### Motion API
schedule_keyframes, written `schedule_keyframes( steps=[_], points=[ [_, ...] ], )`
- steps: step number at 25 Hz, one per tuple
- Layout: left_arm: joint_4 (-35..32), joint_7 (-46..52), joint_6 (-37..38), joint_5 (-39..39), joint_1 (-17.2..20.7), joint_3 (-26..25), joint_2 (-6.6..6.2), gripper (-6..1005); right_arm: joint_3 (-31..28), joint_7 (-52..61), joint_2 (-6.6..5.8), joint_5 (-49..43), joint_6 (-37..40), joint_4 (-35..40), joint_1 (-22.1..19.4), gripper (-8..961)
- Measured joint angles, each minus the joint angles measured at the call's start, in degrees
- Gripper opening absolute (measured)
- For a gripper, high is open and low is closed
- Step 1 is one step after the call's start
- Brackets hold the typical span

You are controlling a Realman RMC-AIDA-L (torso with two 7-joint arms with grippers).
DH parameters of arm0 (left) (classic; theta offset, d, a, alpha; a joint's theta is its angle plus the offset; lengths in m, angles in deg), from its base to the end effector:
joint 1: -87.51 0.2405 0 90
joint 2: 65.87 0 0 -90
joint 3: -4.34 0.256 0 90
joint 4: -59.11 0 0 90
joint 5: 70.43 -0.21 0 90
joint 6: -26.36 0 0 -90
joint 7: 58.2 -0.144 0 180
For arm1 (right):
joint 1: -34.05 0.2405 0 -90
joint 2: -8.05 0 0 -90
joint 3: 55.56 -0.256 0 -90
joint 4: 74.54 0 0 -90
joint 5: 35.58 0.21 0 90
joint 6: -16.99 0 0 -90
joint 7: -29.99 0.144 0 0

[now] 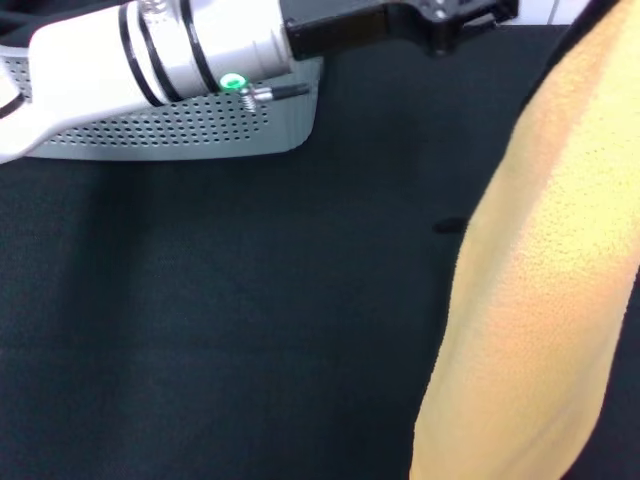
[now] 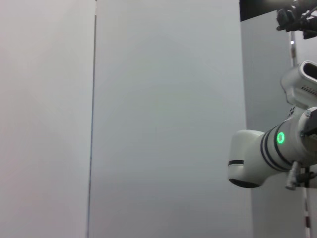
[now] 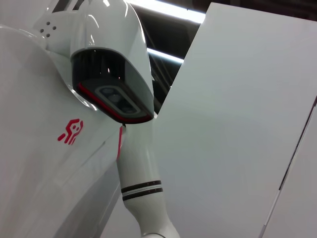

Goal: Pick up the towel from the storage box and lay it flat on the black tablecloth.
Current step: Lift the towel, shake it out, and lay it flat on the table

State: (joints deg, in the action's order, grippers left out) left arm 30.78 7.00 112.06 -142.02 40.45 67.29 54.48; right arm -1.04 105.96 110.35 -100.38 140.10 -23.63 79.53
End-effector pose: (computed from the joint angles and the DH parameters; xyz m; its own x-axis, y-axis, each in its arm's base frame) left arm -0.0933 0.3804 -0.0241 0.5769 -0.0483 0.8154 0.1124 -0.9841 -0.1377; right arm 0.0800 0.3277 0.1662 0.4171 0.4468 -0.7914 0.5372 -0.8236 -0.1818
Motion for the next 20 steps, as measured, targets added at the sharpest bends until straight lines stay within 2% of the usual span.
schedule_keyframes(
  steps=[7, 14, 19, 20],
  points=[
    [-0.36, -0.14, 4.68, -0.51, -2.07, 9.47, -0.43, 402, -0.18, -0.77, -0.11, -0.09, -0.03, -2.14, 0.52, 5],
    [-2.48, 0.27, 7.84, -6.86, -1.84, 9.77, -1.1, 399, -0.22, -1.04, -0.24, -0.09, 0.03, -2.68, 0.1, 5],
    [-3.31, 1.83, 11.13, -10.48, -0.52, 9.77, -2.95, 258, -0.41, -1.11, -0.45, 0.3, 0.03, -2.75, -0.66, 5],
    [-3.32, 2.22, 12.0, -10.59, -0.29, 9.74, -3.38, 258, -0.48, -1.15, -0.57, 0.31, 0.03, -2.75, -0.92, 5]
  ],
)
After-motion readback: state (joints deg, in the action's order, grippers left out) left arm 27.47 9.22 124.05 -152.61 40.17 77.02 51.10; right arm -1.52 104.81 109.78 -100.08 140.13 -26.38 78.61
